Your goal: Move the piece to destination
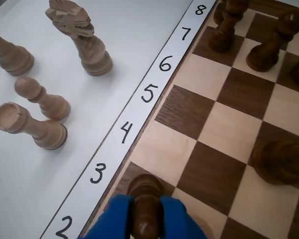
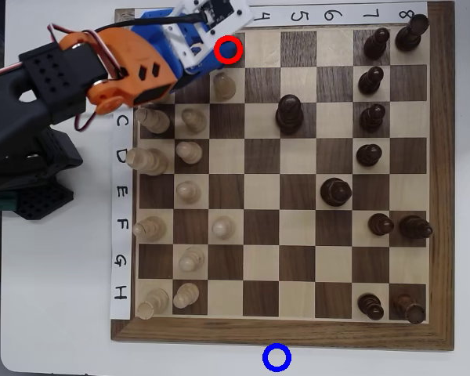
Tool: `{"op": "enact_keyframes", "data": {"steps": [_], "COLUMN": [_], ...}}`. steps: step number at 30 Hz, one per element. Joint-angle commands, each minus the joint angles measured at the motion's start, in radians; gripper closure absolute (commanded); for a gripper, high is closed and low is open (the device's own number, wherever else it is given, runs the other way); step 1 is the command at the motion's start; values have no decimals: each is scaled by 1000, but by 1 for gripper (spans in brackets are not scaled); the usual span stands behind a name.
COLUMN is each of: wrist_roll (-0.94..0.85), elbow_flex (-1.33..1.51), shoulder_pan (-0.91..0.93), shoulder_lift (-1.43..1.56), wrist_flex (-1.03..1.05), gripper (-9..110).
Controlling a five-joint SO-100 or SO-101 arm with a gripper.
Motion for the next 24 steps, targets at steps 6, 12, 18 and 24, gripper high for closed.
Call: {"op": "enact_keyframes", "data": {"steps": [6,12,18,24], "wrist_roll": [114,138,109,-63], "elbow_flex": [-337,-391,-499,-595], "shoulder_pan": [71,74,80,230], "shoulder_lift": [333,434,469,410], "wrist_flex": [224,288,387,374], "gripper": [101,101,101,101]}}
